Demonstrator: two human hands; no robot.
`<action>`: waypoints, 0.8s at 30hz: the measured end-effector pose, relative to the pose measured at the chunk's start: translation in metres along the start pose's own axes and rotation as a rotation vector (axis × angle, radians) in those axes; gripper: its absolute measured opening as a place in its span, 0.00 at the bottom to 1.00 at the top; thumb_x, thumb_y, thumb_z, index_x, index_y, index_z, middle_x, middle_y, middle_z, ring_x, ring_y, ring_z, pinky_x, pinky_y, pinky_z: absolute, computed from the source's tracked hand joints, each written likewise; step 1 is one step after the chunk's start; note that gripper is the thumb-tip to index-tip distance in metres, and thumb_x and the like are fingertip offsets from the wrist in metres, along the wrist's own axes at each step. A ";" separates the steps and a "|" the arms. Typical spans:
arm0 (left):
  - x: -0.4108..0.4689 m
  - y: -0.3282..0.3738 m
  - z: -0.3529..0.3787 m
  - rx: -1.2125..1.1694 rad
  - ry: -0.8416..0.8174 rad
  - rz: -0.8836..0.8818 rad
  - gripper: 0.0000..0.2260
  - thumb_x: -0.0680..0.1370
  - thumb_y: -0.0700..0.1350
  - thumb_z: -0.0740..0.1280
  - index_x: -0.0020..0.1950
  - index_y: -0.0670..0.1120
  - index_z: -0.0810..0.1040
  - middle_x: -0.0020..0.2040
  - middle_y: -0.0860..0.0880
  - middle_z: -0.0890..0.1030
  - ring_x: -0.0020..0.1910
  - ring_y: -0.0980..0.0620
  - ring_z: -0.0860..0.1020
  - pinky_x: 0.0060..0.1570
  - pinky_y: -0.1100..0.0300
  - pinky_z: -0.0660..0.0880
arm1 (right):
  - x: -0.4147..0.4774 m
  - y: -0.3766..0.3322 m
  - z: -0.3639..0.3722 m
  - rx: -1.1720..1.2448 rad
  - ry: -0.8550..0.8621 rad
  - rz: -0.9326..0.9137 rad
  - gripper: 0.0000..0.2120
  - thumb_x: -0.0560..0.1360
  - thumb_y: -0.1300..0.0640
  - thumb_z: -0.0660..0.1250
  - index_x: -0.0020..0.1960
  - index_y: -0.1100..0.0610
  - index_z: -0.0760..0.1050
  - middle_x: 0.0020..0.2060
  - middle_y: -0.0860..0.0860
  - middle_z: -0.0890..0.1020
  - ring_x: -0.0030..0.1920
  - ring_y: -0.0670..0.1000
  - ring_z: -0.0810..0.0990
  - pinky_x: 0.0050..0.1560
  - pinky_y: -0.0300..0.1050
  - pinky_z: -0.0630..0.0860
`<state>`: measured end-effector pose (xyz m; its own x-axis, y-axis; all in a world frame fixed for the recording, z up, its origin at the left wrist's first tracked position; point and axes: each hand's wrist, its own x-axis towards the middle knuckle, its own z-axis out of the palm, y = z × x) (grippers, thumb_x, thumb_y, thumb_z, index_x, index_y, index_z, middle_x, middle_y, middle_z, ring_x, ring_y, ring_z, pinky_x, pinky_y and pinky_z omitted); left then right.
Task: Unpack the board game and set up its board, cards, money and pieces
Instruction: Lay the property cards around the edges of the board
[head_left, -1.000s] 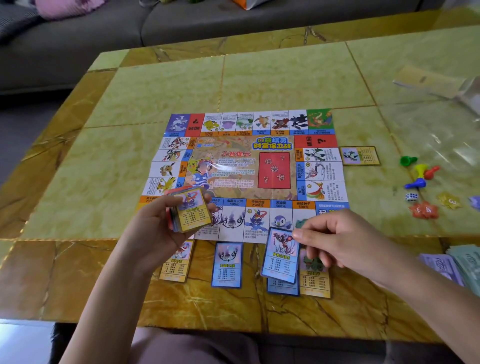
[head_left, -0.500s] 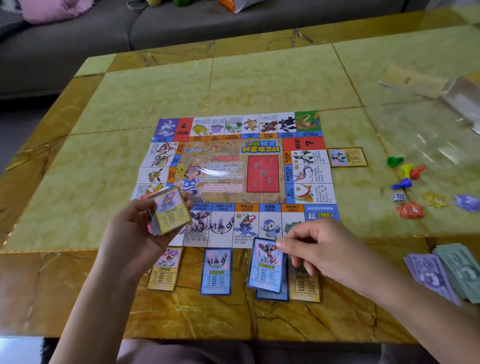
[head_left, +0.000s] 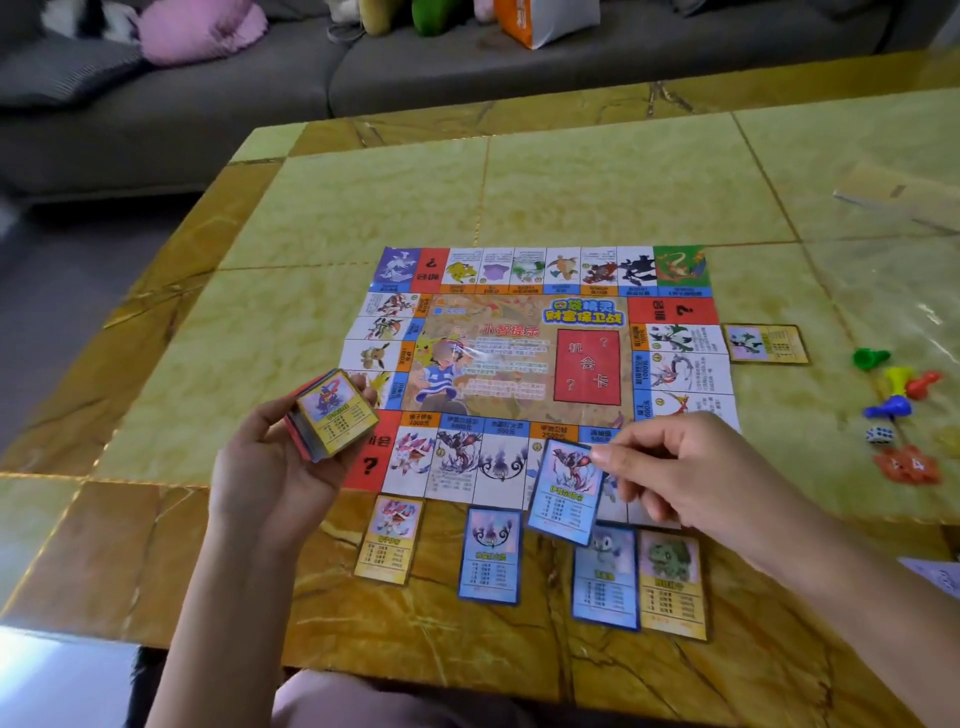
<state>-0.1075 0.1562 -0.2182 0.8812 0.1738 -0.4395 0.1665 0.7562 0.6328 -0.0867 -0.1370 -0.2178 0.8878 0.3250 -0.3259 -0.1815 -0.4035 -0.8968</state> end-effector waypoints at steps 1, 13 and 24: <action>0.001 0.002 -0.002 -0.010 -0.003 0.001 0.20 0.56 0.42 0.70 0.44 0.33 0.84 0.52 0.38 0.83 0.47 0.44 0.84 0.43 0.53 0.81 | 0.003 -0.003 0.002 0.011 0.000 0.000 0.12 0.74 0.52 0.69 0.39 0.59 0.81 0.30 0.58 0.80 0.24 0.46 0.71 0.24 0.30 0.65; 0.005 0.007 -0.012 -0.033 0.022 0.044 0.42 0.45 0.39 0.79 0.58 0.33 0.74 0.50 0.37 0.83 0.46 0.42 0.84 0.41 0.52 0.81 | 0.025 -0.017 0.043 -0.035 -0.076 -0.045 0.05 0.75 0.57 0.69 0.40 0.56 0.81 0.26 0.47 0.80 0.22 0.41 0.74 0.25 0.33 0.69; -0.003 0.007 -0.004 -0.044 0.042 0.046 0.35 0.53 0.39 0.70 0.60 0.32 0.73 0.47 0.37 0.83 0.43 0.43 0.84 0.37 0.54 0.81 | 0.027 -0.024 0.064 -0.018 -0.138 0.003 0.07 0.74 0.55 0.71 0.39 0.57 0.80 0.27 0.48 0.79 0.26 0.42 0.74 0.26 0.31 0.68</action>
<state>-0.1107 0.1636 -0.2144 0.8681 0.2349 -0.4374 0.1057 0.7733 0.6252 -0.0858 -0.0638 -0.2246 0.8201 0.4380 -0.3681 -0.1754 -0.4198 -0.8905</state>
